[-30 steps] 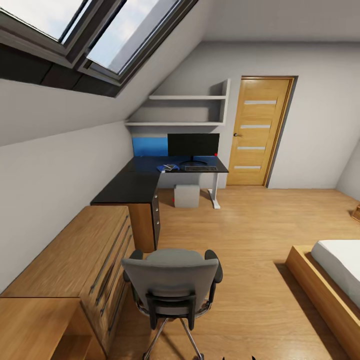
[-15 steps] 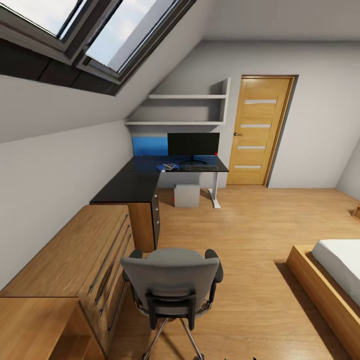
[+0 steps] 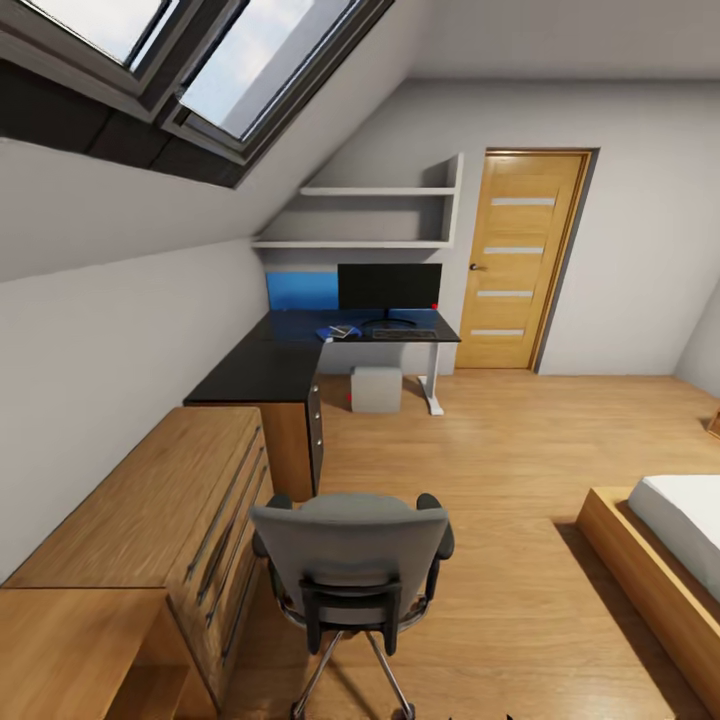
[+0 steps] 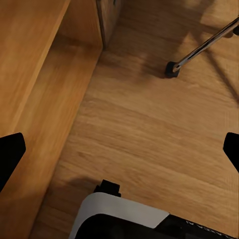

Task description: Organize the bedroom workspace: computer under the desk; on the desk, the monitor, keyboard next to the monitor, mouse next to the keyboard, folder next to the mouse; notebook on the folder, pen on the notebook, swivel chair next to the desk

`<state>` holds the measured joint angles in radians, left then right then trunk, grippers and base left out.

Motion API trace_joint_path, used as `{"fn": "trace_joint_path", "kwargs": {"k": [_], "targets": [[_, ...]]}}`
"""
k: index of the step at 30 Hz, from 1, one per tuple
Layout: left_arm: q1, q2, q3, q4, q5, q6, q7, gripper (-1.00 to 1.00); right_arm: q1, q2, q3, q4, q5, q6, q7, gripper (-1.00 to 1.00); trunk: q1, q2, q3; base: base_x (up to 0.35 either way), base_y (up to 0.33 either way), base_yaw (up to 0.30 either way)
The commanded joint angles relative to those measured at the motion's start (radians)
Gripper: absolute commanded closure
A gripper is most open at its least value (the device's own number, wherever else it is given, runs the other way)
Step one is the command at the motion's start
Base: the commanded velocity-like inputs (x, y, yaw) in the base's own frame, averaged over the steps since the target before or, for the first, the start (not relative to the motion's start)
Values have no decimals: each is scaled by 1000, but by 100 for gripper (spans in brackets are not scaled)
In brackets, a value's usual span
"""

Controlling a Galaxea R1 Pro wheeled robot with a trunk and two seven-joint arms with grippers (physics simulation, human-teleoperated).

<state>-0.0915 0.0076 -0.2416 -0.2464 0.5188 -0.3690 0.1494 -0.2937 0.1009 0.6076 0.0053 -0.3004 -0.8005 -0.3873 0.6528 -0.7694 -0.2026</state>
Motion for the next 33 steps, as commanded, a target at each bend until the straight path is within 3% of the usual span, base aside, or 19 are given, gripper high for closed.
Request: {"fn": "trace_joint_path", "kwargs": {"k": [1, 33], "targets": [[-1, 0, -8, -1, 3, -2, 8, -100, -1, 0, 9, 1, -5, -2, -5, -100, 4, -8, -5, -23, 57, 0], [-1, 2, -8, -1, 4, -2, 9, -100, -1, 0, 9, 1, -4, -3, -5, -100, 127, -232, -105, -51, 3, -2]]}}
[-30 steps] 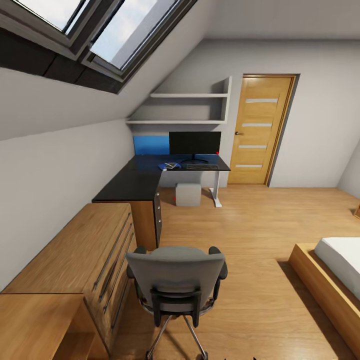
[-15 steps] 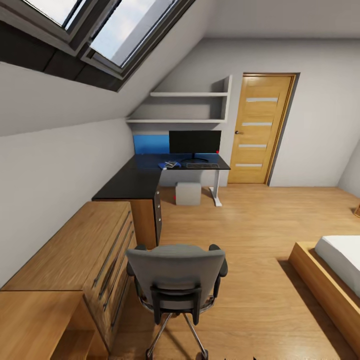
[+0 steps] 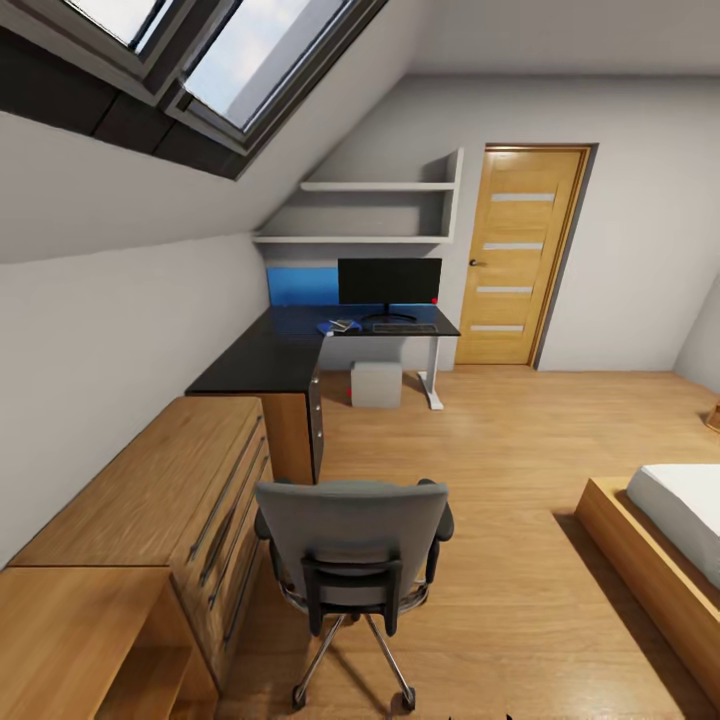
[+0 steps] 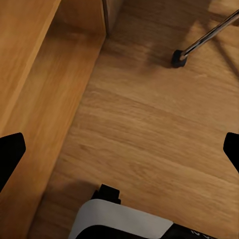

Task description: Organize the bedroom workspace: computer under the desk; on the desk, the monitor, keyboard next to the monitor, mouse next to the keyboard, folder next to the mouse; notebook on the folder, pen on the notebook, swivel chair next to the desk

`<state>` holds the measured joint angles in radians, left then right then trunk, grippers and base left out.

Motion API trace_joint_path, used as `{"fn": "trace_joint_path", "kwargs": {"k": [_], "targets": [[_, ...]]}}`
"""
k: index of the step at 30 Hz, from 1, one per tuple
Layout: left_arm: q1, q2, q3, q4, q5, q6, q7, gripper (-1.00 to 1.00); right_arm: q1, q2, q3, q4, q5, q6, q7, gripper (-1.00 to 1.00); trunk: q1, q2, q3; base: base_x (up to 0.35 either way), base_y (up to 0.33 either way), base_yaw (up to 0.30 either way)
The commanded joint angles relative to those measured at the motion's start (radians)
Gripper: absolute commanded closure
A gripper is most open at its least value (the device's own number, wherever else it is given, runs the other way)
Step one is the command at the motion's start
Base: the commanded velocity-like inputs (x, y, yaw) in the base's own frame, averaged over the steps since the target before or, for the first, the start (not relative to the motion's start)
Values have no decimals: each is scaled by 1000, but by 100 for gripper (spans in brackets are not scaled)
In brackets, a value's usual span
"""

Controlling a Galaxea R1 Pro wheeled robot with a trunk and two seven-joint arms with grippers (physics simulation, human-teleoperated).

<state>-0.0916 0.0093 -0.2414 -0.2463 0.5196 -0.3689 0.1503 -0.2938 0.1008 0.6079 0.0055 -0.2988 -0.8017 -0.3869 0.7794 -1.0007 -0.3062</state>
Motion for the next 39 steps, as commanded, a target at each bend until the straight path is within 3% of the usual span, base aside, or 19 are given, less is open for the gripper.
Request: {"fn": "trace_joint_path", "kwargs": {"k": [1, 5, 8, 9, 10, 13, 14, 15, 16, 18, 21, 25, 29, 32, 36, 38, 39], "targets": [[0, 0, -9, -1, 3, -2, 8, -100, -1, 0, 9, 1, -5, -2, -5, -100, 4, -8, -4, -1, 0, -47], [0, 5, -8, -1, 5, 8, 9, -100, -1, 3, 9, 0, -6, -1, -6, -100, 19, -36, -17, 0, 0, -12], [-79, 1, -6, -81, 2, 151, 17, -100, -2, 9, 5, -33, -13, 6, -11, -100, 31, -57, -26, 0, 0, 0], [-90, 0, -6, -92, 2, 174, 20, -100, -2, 10, 5, -64, -14, 22, -13, -100, 35, -64, -30, 0, 0, 0], [-122, -4, -6, -126, 0, 237, 27, -100, -2, 10, 4, -107, -15, 56, -14, -100, 39, -71, -33, 0, 0, 0], [-181, -14, -6, -177, -5, 294, 43, -100, -6, 11, 3, -235, -22, 255, -13, -100, 50, -92, -42, 0, 0, 0], [-223, -17, -6, -193, -6, 309, 54, -100, -17, 11, -3, -312, -44, 433, -10, -100, 54, -99, -45, 0, 0, 0], [-237, -17, -6, -196, -6, 313, 57, -100, -23, 11, -8, -337, -57, 492, -10, -100, 58, -106, -48, 0, 0, 0], [-258, -18, -7, -200, -6, 320, 61, -100, -34, 12, -22, -380, -94, 591, -8, -100, 62, -113, -51, 0, 0, 0], [-284, -20, -7, -186, -6, 327, 65, -100, -49, 11, -51, -436, -194, 714, -5, -100, 69, -127, -58, 0, 0, 0], [-293, -20, -9, -137, -6, 325, 66, -100, -54, 11, -61, -430, -242, 714, -1, -100, 81, -148, -67, 0, 0, 0], [-296, -23, -12, -86, -10, 323, 66, -100, -56, 12, -58, -330, -248, 582, 14, -100, 96, -176, -80, 0, 0, 0], [-297, -30, -9, -72, -8, 322, 66, -100, -56, 11, -53, -286, -177, 514, 64, -100, 111, -204, -92, 0, 0, 0], [-297, -40, -9, -69, -7, 321, 65, -100, -57, 11, -52, -276, -65, 496, 89, -100, 123, -225, -102, 0, 0, 0], [-297, -48, -13, -68, -8, 322, 63, -100, -56, 10, -49, -268, -42, 479, 92, -100, 138, -253, -114, 0, 0, 0], [-297, -120, -36, -75, -21, 323, 67, -100, -57, 14, -41, -251, -38, 477, 114, -100, 146, -267, -120, 0, 0, 0], [-297, -129, -38, -79, -27, 323, 67, -100, -56, 16, -40, -250, -37, 477, 116, -100, 150, -274, -124, 0, 0, 0]]}}
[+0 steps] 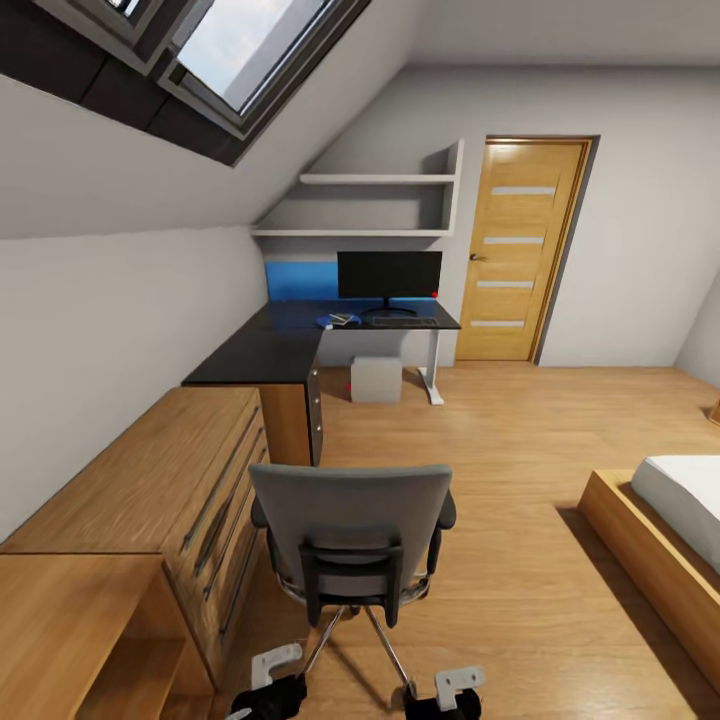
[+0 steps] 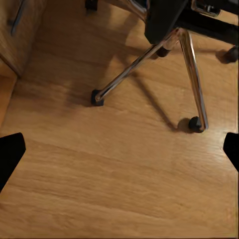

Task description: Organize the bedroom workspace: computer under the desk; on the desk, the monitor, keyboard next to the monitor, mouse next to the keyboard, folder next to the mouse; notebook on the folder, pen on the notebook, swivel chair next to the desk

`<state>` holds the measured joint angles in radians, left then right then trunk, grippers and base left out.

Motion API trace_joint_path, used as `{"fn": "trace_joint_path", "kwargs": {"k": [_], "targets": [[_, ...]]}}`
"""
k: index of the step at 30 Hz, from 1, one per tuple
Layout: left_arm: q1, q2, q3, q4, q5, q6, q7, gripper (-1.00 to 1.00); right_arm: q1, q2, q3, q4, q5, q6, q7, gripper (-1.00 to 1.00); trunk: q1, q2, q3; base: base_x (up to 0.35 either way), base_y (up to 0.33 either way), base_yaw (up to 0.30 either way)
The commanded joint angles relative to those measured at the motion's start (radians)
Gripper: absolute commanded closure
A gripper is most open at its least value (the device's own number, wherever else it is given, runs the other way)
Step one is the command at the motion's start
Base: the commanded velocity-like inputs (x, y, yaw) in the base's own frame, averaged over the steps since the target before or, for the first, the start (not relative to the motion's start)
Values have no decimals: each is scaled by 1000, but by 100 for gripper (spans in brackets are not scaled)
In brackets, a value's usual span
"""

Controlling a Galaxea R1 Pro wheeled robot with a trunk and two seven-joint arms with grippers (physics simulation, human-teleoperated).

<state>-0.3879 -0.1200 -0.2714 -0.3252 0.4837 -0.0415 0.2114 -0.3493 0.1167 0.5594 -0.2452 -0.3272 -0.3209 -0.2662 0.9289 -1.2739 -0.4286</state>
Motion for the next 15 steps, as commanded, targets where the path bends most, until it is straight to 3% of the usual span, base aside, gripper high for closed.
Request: {"fn": "trace_joint_path", "kwargs": {"k": [1, 2, 4, 6, 7, 13, 15], "targets": [[-2, -14, -11, -13, -8, -2, 7, -100, -1, 4, 10, 2, -8, -4, -1, -100, 4, -8, -4, 0, 0, 0], [-2, -19, -13, -22, -19, 0, 8, -100, -1, 6, 11, 3, -7, -4, 0, -100, 8, -15, -7, 0, 0, 0], [-4, -43, -16, -89, -87, 54, 38, -100, -1, 10, 12, 4, -6, -4, 8, -100, 15, -29, -14, 0, 0, 0], [-5, -46, -16, -95, -96, 86, 46, -100, -1, 10, 12, 6, -6, -4, 10, -100, 23, -43, -20, 0, 0, 0], [-5, -45, -12, -54, -100, 89, 50, -100, -1, 13, 13, 34, -7, -18, 15, -100, 27, -50, -23, 0, 0, 0], [-5, -44, -14, 21, -100, -30, 50, -100, -1, 14, 13, 79, -9, -112, 16, -100, 50, -92, -42, 0, 0, 0], [-5, -44, -12, 24, -100, -35, 50, -100, -1, 14, 13, 81, -9, -116, 16, -100, 58, -106, -48, 0, 0, 0]]}}
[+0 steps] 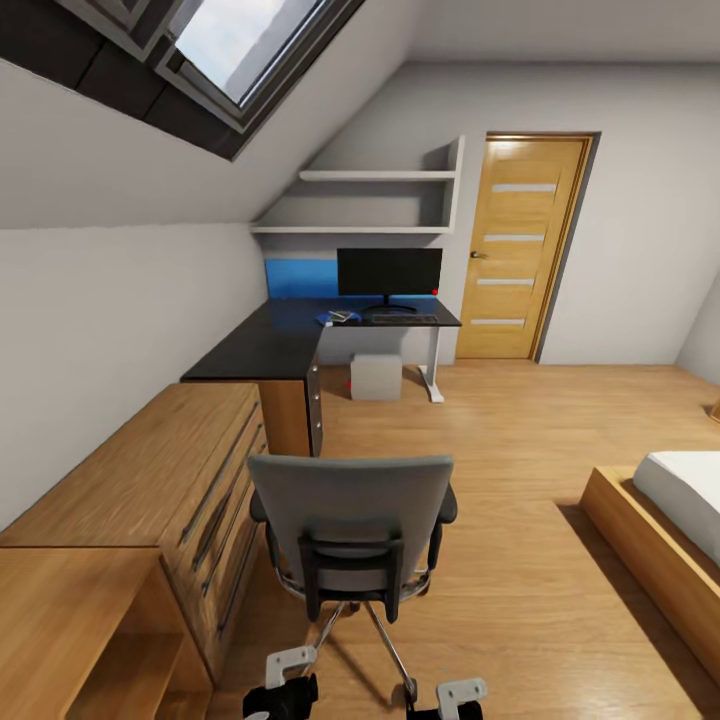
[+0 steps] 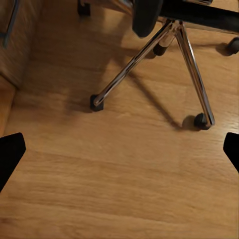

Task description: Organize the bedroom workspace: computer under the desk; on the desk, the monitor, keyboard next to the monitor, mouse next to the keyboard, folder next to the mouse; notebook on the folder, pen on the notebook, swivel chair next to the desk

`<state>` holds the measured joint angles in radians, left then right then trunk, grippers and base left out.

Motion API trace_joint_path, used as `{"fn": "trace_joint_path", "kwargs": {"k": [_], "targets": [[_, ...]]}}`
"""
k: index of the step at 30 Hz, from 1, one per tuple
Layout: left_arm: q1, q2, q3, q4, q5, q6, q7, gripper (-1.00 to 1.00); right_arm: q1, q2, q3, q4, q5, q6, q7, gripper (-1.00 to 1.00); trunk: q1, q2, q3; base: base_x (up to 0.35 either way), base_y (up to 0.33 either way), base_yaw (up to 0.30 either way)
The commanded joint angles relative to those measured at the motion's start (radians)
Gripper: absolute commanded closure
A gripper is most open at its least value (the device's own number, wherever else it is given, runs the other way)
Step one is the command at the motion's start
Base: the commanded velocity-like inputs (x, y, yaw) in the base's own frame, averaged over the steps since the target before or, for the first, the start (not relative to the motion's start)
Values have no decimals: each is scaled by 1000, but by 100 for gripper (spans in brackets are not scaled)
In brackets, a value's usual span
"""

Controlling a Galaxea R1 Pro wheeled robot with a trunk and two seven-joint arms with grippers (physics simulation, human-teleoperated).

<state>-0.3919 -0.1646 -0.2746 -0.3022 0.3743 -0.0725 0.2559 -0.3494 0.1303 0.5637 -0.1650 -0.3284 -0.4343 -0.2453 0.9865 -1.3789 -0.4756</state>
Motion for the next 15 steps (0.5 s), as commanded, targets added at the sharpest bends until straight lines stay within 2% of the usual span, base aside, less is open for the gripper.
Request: {"fn": "trace_joint_path", "kwargs": {"k": [1, 15], "targets": [[-1, 0, -7, 1, 10, -7, 6, -100, -1, 0, 9, 1, -8, -5, -5, -100, 4, -8, -4, 0, 0, 0], [-1, 10, 0, 3, 13, -12, 6, -100, -1, 0, 10, 2, -9, -9, -5, -100, 58, -106, -48, 0, 0, 0]]}}
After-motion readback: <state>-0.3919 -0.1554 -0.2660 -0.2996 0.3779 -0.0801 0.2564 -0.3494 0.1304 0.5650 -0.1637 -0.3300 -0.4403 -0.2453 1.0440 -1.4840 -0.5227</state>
